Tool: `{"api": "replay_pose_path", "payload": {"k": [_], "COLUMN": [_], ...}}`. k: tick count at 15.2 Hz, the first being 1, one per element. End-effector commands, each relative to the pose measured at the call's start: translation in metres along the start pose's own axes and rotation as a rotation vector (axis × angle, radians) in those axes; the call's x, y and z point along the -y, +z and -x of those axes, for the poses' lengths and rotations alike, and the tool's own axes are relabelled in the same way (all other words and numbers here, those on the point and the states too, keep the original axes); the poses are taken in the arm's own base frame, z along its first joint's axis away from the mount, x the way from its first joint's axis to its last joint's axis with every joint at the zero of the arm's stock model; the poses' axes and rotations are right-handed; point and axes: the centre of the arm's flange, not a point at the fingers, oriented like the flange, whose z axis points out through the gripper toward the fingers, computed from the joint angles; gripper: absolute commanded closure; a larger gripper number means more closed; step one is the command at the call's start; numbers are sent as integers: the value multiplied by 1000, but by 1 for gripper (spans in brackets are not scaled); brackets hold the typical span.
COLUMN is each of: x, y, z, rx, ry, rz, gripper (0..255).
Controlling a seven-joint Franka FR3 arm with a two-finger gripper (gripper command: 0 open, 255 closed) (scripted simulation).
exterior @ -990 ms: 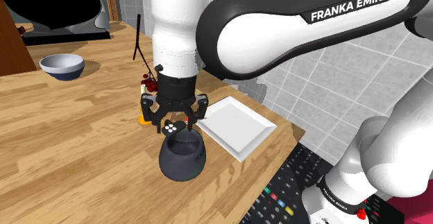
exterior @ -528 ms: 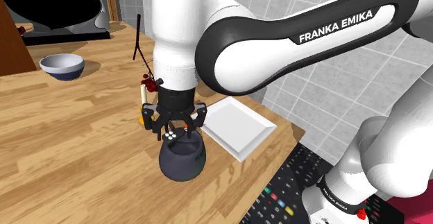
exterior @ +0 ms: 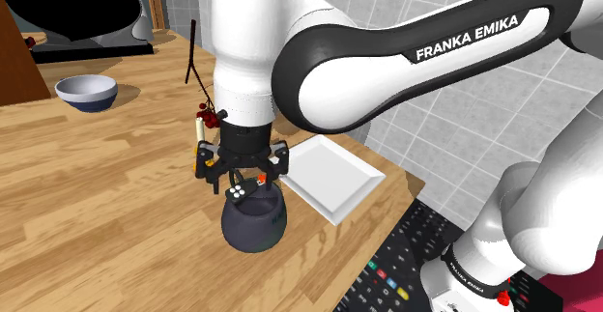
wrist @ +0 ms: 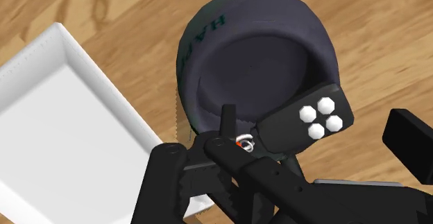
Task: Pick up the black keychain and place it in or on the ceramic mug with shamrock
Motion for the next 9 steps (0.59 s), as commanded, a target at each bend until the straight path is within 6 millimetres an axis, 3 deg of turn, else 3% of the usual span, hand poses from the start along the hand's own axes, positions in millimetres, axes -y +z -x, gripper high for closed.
{"api": "replay_pose_path", "payload": {"k": [1,2,6,9], "x": [0,0,0,0], "y": [0,0,-50,-50], "z": [0,0,0,0], "rx": [0,0,0,0], "ry": [0,0,0,0], "rz": [0,0,0,0], "gripper": [0,0,0,0]}}
